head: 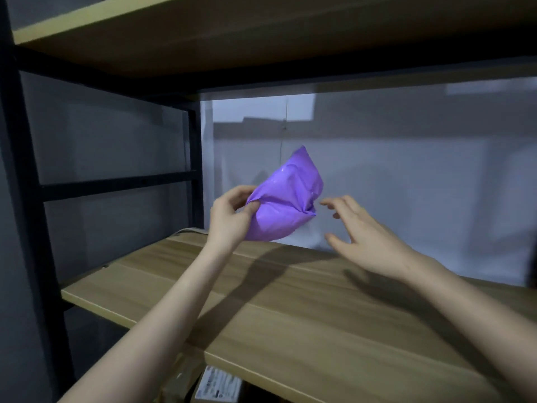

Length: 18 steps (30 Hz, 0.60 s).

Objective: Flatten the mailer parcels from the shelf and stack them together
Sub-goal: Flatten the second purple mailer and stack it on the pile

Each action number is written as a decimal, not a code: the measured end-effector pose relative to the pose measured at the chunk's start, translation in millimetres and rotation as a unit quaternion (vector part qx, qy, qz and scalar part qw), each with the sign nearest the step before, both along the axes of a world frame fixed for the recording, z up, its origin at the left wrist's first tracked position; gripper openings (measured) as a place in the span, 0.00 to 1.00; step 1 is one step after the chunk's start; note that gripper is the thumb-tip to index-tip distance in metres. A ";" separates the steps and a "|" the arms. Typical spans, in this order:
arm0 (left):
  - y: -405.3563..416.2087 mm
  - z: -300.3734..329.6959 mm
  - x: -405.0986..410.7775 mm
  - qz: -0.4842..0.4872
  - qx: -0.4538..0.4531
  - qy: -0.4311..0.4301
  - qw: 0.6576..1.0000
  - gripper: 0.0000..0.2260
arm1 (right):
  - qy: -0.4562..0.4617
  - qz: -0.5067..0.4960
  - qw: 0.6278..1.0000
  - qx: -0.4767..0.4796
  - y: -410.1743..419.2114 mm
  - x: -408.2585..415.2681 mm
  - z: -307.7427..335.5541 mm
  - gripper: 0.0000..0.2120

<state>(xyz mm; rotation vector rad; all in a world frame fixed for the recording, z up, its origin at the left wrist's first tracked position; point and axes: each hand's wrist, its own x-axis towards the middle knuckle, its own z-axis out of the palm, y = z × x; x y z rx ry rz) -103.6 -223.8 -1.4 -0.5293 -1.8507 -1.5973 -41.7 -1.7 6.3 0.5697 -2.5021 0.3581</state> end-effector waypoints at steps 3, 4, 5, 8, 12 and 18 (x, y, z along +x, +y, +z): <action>34.2 -1.9 6.4 -0.140 0.097 -0.066 0.983 0.11 | 0.036 -0.056 0.995 -0.076 37.7 17.1 -3.5 0.25; 45.6 -3.8 7.3 -0.188 0.126 -0.089 0.970 0.11 | 0.049 -0.074 0.989 -0.115 49.9 22.2 -4.8 0.25; 57.6 -5.7 8.5 -0.235 0.149 -0.112 0.954 0.13 | 0.050 -0.088 0.981 -0.165 61.4 27.5 -5.5 0.26; 93.4 -9.8 13.6 -0.341 0.184 -0.167 0.907 0.19 | -0.028 -0.090 0.944 -0.316 90.8 40.1 -8.9 0.20; 137.9 -16.3 24.9 -0.361 0.144 -0.198 0.900 0.20 | -0.085 -0.002 0.910 -0.406 106.7 54.1 -21.3 0.13; 161.9 -32.2 31.9 -0.301 0.050 -0.202 0.931 0.17 | -0.061 -0.024 0.869 -0.491 109.4 57.4 -33.6 0.18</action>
